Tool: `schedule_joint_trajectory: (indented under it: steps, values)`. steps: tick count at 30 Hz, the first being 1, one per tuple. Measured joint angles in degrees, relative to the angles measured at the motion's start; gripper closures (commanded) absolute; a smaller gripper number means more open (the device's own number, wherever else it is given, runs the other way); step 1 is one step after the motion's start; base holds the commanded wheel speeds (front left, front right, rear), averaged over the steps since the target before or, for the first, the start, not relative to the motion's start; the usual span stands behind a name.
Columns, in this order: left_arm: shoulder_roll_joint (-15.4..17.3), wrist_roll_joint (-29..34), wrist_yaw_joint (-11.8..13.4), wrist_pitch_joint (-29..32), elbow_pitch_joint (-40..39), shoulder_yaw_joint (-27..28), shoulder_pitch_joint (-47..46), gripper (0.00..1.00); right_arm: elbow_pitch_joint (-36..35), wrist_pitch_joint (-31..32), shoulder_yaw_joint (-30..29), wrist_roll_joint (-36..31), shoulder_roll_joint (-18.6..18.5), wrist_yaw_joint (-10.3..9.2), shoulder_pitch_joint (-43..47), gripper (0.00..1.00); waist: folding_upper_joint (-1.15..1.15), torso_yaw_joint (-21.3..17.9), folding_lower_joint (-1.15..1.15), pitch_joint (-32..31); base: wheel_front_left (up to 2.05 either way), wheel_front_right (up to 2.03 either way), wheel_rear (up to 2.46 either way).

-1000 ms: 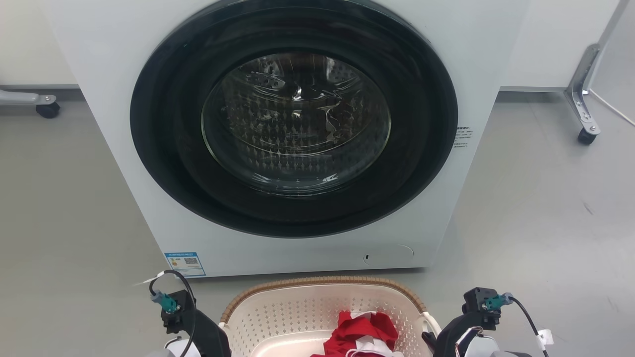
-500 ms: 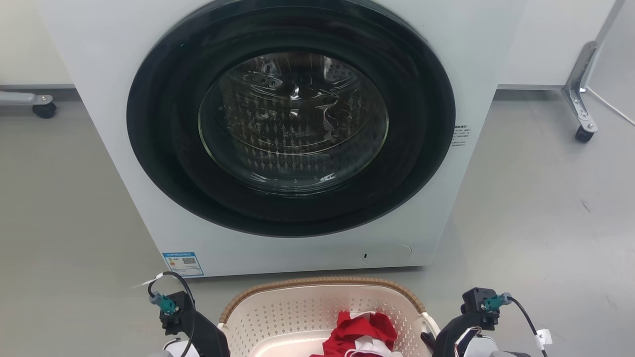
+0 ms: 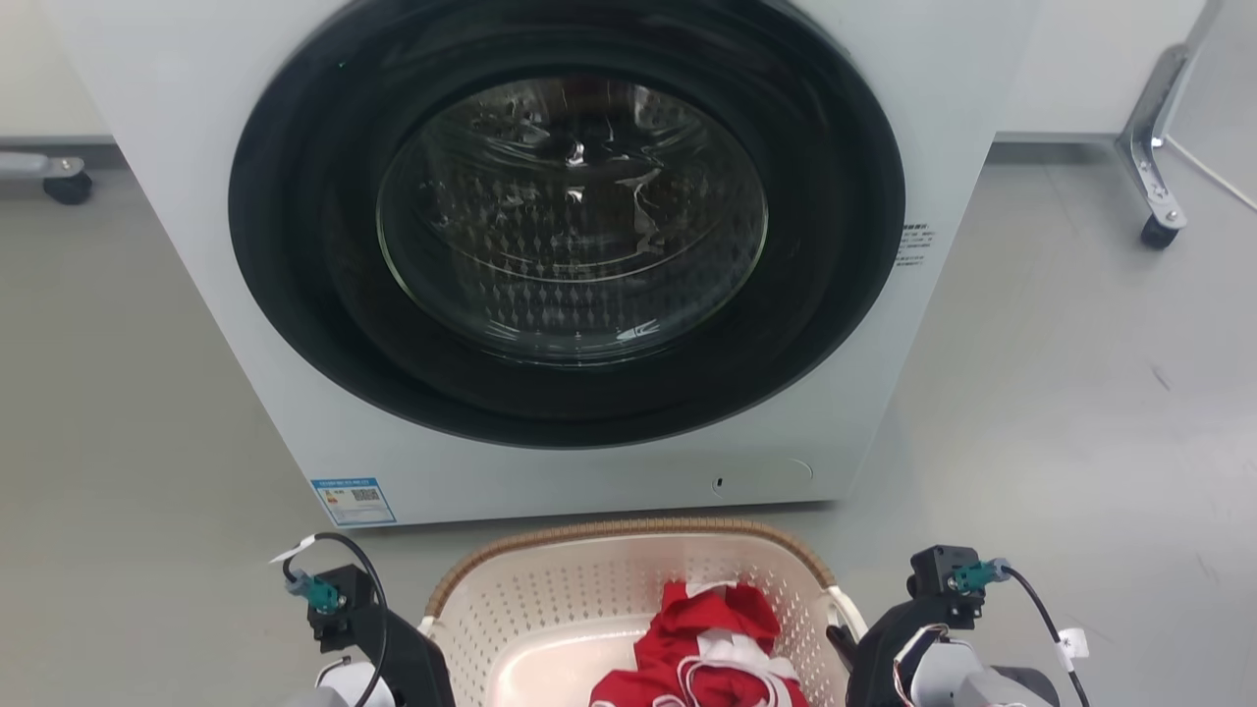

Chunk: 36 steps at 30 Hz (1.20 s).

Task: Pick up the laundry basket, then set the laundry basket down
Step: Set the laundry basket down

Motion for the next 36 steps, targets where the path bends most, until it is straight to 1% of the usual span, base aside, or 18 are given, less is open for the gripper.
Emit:
schedule_joint_trajectory:
  steps: [6,13,23,36]
  values:
    - [0.0,0.3,0.5,-2.0,-0.4,-0.2,-1.4,1.0,-0.1,-1.8,0.3,0.0,0.0,0.0,-1.4,1.0,0.0,-0.2,0.0,2.4,0.0,0.0,0.0]
    - [0.3,0.4,1.0,-4.3,-1.3,-0.2,-3.9,1.0,-0.4,-3.2,0.6,-0.6,-0.2,0.0,-4.5,1.0,0.0,-0.3,0.0,6.7,0.0,0.0,0.0]
    - [0.5,0.9,1.0,-6.0,-2.5,-0.5,-7.7,1.0,-1.1,-5.9,2.0,-2.1,-1.1,0.0,-8.7,1.0,0.01,-0.2,0.01,14.6,0.0,0.0,0.0]
    - [0.9,1.7,1.0,-9.9,-3.9,-0.5,-12.7,1.0,-1.6,-10.0,2.7,-3.8,-1.8,-0.09,-14.4,1.0,0.01,0.0,0.01,25.5,0.0,0.0,0.0]
